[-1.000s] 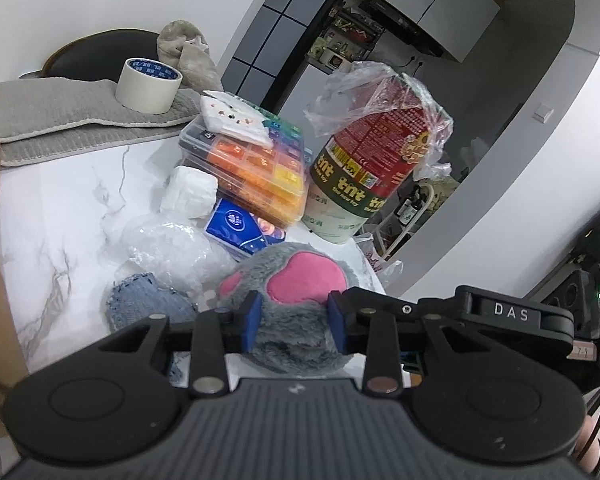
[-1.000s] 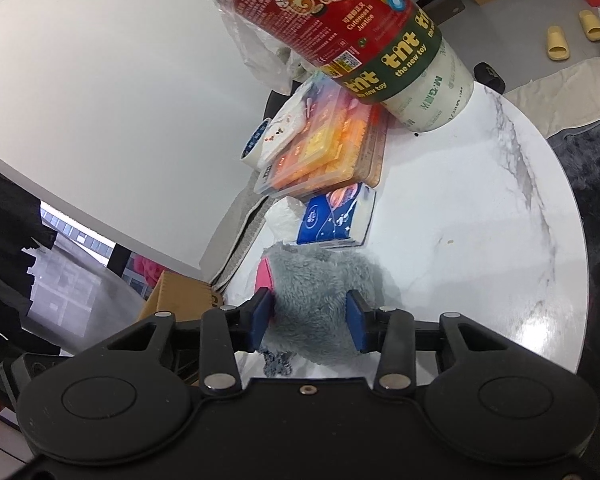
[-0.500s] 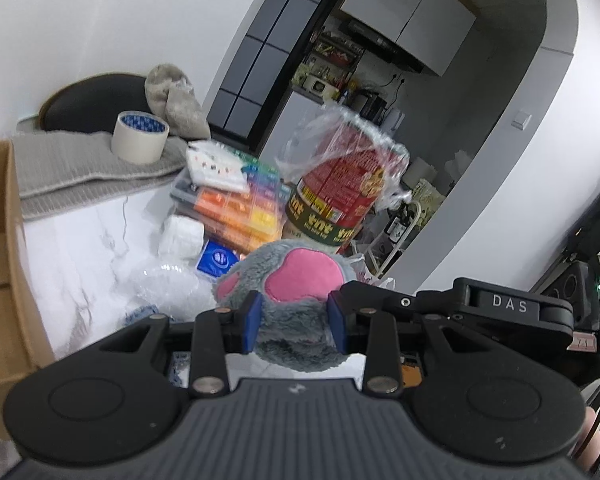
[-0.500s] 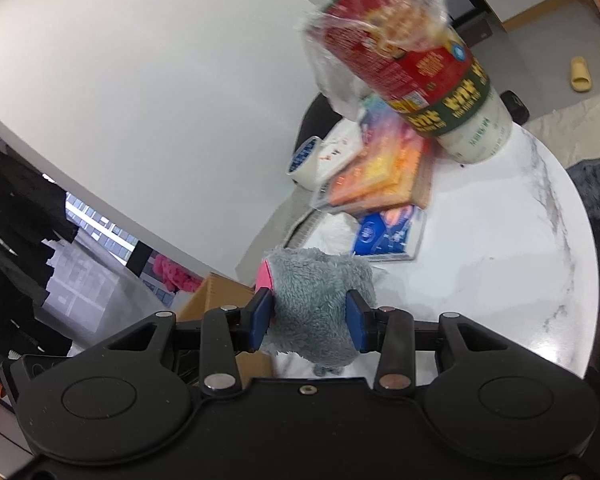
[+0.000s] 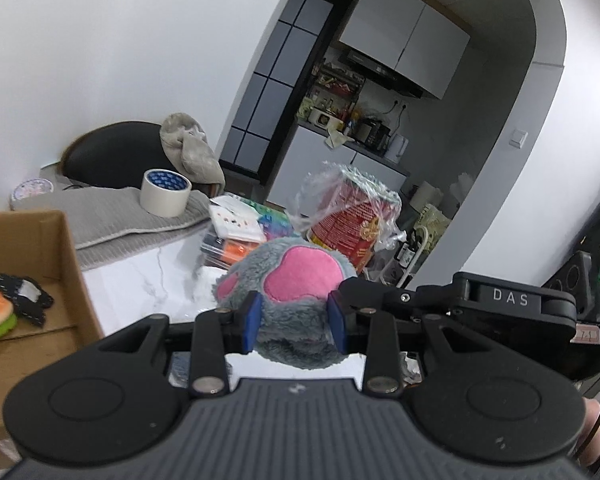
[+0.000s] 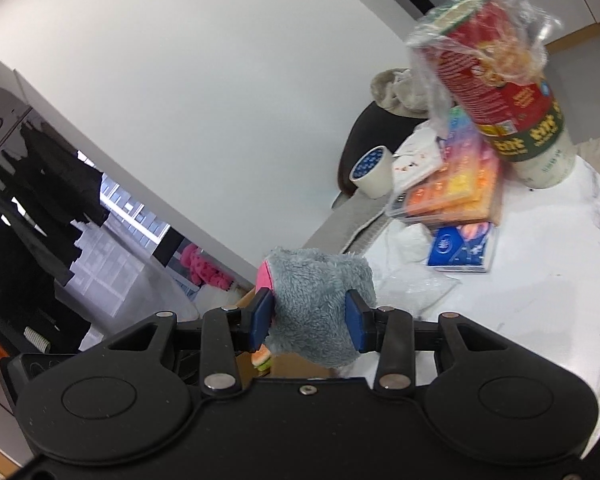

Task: Organize soft objects
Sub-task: 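Lift the grey plush mouse with both tools and carry it over the box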

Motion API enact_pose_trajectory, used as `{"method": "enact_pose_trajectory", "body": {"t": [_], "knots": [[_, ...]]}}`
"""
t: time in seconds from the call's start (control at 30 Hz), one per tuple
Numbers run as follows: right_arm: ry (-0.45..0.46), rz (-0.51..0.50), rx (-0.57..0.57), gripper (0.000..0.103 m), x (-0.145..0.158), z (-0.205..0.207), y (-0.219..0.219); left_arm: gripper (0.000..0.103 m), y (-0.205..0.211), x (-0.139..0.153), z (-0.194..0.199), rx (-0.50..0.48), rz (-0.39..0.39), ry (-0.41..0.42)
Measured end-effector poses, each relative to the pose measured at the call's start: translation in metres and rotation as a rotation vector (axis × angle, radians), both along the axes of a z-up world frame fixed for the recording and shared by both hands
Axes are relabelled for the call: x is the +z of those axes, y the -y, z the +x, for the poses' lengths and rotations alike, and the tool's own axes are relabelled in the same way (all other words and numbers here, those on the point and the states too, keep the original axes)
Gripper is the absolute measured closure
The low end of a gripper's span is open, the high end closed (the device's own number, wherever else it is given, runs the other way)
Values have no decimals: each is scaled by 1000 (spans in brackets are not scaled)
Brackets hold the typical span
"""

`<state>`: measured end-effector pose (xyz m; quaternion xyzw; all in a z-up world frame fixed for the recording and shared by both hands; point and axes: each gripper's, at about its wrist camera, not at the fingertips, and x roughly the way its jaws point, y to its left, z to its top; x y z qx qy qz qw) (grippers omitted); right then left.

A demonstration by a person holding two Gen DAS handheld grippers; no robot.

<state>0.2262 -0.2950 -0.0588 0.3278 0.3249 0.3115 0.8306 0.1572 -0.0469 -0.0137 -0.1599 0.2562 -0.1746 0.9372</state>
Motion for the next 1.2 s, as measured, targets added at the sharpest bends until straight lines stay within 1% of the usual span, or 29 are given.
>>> {"method": "enact_pose_trajectory", "body": {"t": [0.3, 0.73, 1.0, 1.2], "knots": [[20, -32, 61, 64, 14, -2, -42, 68, -39, 11, -15, 55, 1, 4], [16, -86, 140, 64, 24, 2, -115, 68, -104, 11, -23, 124, -9, -25], [7, -115, 166, 64, 26, 5, -150, 68, -137, 6, -22, 144, -18, -46], [-22, -143, 183, 64, 22, 8, -173, 68, -158, -2, -18, 157, -30, -80]]}}
